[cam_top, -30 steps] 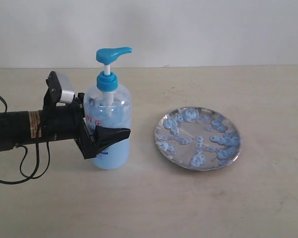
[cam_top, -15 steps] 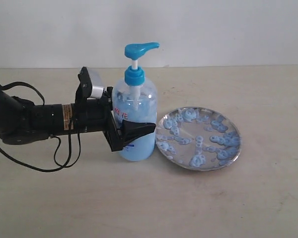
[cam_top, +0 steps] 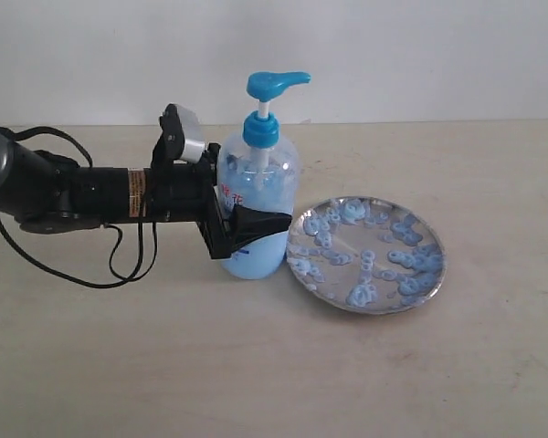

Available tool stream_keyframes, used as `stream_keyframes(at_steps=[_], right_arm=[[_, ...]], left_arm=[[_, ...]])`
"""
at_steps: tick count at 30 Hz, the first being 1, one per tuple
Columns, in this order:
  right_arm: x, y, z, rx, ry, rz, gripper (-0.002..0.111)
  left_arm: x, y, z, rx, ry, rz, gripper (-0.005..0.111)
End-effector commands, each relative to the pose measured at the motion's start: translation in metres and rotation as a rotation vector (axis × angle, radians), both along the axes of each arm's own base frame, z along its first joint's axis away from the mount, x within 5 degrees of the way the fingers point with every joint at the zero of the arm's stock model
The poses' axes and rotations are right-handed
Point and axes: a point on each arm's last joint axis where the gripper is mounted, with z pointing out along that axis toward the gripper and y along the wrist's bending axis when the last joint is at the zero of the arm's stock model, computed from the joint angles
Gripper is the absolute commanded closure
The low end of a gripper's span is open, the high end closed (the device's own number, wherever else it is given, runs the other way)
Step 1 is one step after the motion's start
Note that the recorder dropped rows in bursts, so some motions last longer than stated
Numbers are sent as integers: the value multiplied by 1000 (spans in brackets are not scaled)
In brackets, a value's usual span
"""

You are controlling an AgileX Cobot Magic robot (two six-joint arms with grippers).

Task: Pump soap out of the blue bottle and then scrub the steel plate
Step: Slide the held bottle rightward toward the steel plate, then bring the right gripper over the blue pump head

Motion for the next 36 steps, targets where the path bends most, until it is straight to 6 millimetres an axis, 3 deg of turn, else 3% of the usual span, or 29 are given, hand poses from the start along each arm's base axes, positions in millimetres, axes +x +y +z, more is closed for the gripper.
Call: stream_keyframes(at_steps=[1, 2, 4, 6, 10, 15, 21, 25, 28, 31, 36], right_arm=[[40, 5, -6, -85, 121, 72, 101], [53, 7, -4, -118, 139, 103, 101], [102, 15, 5, -207, 197, 208, 101], [135, 18, 14, -267, 187, 257, 101], [165, 18, 47, -286, 80, 245, 101], [172, 18, 63, -290, 28, 237, 101], [176, 20, 73, -311, -19, 251, 101], [172, 35, 87, -404, -221, 397, 101], [167, 43, 97, -354, -352, 468, 101], [166, 46, 96, -246, -328, 513, 101], [171, 53, 84, -224, -332, 608, 101]], left_arm=[[-3, -4, 4, 23, 0, -87, 103], [-2, -4, 4, 26, 0, -85, 103], [-2, -4, 4, 30, 0, -82, 103], [-2, -4, 3, 34, 0, -79, 103], [0, -1, 12, 106, -41, -56, 103], [2, 2, 25, 170, -88, -26, 103], [1, 2, 26, 172, -95, -35, 103], [0, 2, 27, 164, -95, -42, 103], [0, 2, 27, 164, -95, -42, 103], [0, 2, 27, 162, -95, -43, 103], [0, 2, 27, 159, -95, -45, 103]])
